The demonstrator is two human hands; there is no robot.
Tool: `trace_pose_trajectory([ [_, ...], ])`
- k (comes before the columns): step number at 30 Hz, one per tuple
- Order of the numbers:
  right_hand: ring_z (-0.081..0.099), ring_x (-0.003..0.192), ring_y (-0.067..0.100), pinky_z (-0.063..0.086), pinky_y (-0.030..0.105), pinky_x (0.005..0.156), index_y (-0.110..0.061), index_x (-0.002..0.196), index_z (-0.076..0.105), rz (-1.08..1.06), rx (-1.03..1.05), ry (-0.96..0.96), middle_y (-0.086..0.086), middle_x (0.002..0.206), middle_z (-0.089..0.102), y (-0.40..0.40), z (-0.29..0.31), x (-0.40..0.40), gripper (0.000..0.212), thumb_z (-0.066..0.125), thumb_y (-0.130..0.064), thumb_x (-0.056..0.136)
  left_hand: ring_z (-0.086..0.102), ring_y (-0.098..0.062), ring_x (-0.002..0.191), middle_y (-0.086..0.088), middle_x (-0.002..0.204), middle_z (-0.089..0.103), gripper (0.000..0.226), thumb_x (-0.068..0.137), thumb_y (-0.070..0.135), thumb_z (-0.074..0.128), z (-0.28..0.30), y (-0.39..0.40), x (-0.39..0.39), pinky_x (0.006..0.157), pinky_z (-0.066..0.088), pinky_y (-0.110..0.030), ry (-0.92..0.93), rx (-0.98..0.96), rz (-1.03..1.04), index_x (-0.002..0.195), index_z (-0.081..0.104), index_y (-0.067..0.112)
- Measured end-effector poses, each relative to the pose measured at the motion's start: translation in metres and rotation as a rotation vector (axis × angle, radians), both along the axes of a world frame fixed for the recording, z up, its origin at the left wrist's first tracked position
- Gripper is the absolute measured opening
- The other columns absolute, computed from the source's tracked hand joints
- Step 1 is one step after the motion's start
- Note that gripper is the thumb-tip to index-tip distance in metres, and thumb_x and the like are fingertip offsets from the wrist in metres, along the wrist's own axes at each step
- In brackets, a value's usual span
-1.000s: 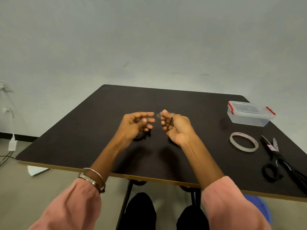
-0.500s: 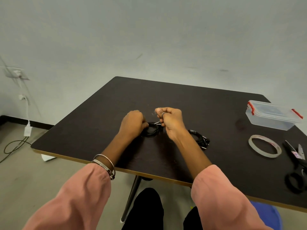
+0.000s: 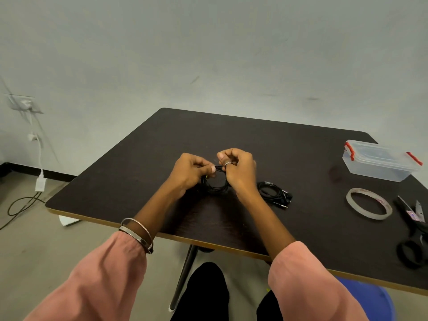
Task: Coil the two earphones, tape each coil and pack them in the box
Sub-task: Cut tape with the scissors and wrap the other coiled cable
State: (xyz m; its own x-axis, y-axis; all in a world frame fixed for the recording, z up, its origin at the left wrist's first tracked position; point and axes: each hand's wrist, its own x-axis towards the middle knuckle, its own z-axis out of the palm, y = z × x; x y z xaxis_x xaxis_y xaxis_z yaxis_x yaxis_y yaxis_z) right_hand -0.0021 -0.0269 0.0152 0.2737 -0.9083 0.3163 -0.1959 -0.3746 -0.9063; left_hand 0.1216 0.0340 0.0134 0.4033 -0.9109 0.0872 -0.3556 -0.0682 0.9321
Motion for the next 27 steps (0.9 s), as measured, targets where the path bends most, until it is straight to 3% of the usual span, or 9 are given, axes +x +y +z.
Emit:
trace_pose_trajectory([
  [3,0.065,0.080,0.006,0.054,0.022,0.071,-0.012,0.085,0.071,0.024,-0.103,0.035,-0.003,0.081,0.070,0.004,0.000,-0.008,0.012,0.061,-0.009,0.091,0.068,-0.011,0.067,-0.011,0.075,0.073,0.007,0.083,0.006,0.070,0.007,0.003,-0.006,0.063,0.049,-0.018,0.272,-0.001,0.027,0.086,0.074,0.001],
  [7,0.062,0.080,0.009,0.049,0.019,0.068,-0.013,0.087,0.071,0.047,-0.256,0.130,0.000,0.085,0.069,0.007,-0.004,-0.017,0.012,0.062,-0.007,0.089,0.070,-0.018,0.071,-0.012,0.076,0.074,0.007,0.083,0.004,0.069,0.011,0.005,-0.009,0.084,0.051,-0.038,0.519,0.030,0.004,0.085,0.074,0.000],
  [10,0.057,0.076,0.007,0.040,0.008,0.065,-0.013,0.090,0.073,0.066,-0.367,0.170,0.001,0.086,0.064,0.007,-0.007,-0.023,0.013,0.062,-0.005,0.088,0.071,-0.016,0.066,-0.011,0.072,0.074,0.009,0.084,0.001,0.065,0.013,0.006,-0.012,0.082,0.056,-0.032,0.640,0.037,-0.013,0.089,0.071,-0.004],
  [15,0.054,0.084,0.012,0.039,0.007,0.071,-0.009,0.102,0.072,0.131,-0.503,0.233,0.004,0.093,0.057,0.009,-0.008,-0.033,0.016,0.062,-0.008,0.090,0.071,-0.016,0.065,-0.010,0.070,0.074,0.010,0.085,0.002,0.065,0.015,0.007,-0.016,0.074,0.057,-0.028,0.682,0.032,-0.014,0.092,0.070,-0.004],
  [18,0.047,0.097,0.017,0.034,0.013,0.080,-0.010,0.118,0.066,0.216,-0.642,0.409,0.007,0.107,0.053,0.009,-0.010,-0.043,0.031,0.065,-0.018,0.088,0.071,-0.014,0.067,-0.006,0.070,0.074,0.008,0.086,0.002,0.064,0.015,0.009,-0.016,0.072,0.056,-0.026,0.681,-0.004,-0.012,0.089,0.071,0.000],
  [20,0.044,0.105,0.020,0.032,0.016,0.087,-0.012,0.118,0.067,0.277,-0.704,0.515,0.009,0.117,0.050,0.009,-0.011,-0.051,0.035,0.068,-0.023,0.086,0.071,-0.014,0.066,-0.006,0.070,0.074,0.008,0.086,0.000,0.063,0.016,0.010,-0.016,0.068,0.058,-0.026,0.672,-0.024,-0.010,0.088,0.071,0.001],
  [23,0.043,0.112,0.014,0.031,0.011,0.092,-0.020,0.100,0.076,0.324,-0.580,0.372,0.001,0.121,0.051,0.013,-0.009,-0.061,0.018,0.071,-0.026,0.083,0.071,-0.013,0.062,-0.008,0.066,0.073,0.008,0.086,-0.003,0.061,0.017,0.011,-0.017,0.059,0.058,-0.022,0.678,-0.061,0.000,0.087,0.069,-0.002],
  [27,0.061,0.100,0.012,0.051,0.030,0.085,-0.021,0.089,0.076,0.145,-0.327,-0.038,-0.003,0.106,0.064,0.014,0.003,-0.057,0.011,0.068,-0.028,0.085,0.072,-0.017,0.067,-0.010,0.072,0.074,0.007,0.084,-0.003,0.063,0.017,0.012,-0.023,0.070,0.059,-0.024,0.593,-0.110,-0.008,0.086,0.070,-0.003],
])
